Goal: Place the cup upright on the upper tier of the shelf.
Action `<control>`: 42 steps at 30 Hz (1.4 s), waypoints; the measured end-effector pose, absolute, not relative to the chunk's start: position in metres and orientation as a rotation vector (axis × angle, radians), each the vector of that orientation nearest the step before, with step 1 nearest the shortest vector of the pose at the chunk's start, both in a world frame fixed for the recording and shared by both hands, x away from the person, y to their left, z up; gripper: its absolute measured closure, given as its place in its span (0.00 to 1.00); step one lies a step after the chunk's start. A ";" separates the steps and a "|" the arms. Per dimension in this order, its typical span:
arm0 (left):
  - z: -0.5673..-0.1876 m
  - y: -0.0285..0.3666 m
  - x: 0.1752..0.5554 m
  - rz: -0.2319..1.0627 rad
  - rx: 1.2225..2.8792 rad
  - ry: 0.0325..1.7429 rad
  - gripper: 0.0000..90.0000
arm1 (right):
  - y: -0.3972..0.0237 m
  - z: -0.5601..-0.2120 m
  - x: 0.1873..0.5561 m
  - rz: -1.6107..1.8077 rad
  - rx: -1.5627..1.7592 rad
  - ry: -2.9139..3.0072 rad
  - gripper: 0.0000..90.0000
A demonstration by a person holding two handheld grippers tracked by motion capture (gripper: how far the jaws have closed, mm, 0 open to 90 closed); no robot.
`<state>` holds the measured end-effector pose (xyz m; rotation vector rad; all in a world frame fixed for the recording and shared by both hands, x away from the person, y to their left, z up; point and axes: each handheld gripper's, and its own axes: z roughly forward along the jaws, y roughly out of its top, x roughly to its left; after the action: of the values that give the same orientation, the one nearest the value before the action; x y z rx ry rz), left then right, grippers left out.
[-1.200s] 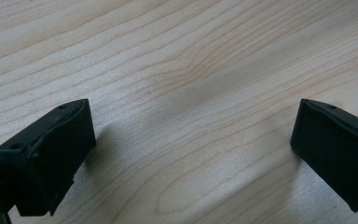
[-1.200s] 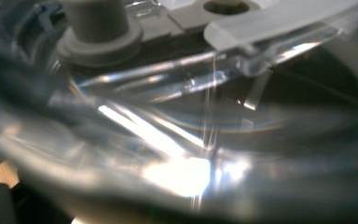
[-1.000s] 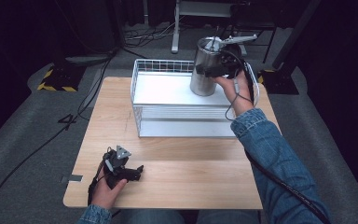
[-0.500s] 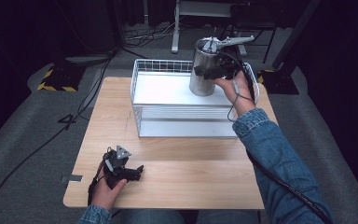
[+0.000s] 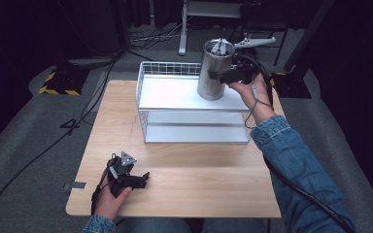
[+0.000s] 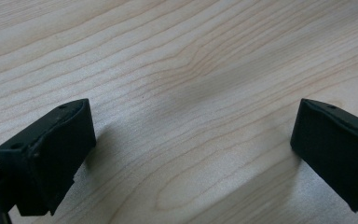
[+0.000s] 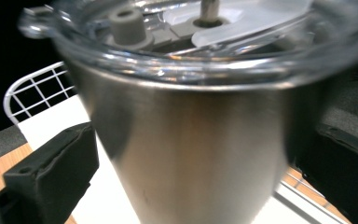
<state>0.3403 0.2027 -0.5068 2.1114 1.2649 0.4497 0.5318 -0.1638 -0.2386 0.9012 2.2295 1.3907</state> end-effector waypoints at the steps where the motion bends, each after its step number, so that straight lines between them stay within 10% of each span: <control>1: -0.507 0.203 0.340 0.450 2.111 1.264 0.00 | -0.167 -0.237 0.530 1.393 0.898 2.226 0.00; 42: -0.507 0.215 0.334 0.436 2.134 1.225 0.00 | -0.259 -0.255 0.415 1.367 0.767 2.268 0.01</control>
<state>0.3336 0.2152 -0.5067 2.1337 1.2249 0.4360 0.4148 -0.2591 -0.2553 0.7673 2.2677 1.3671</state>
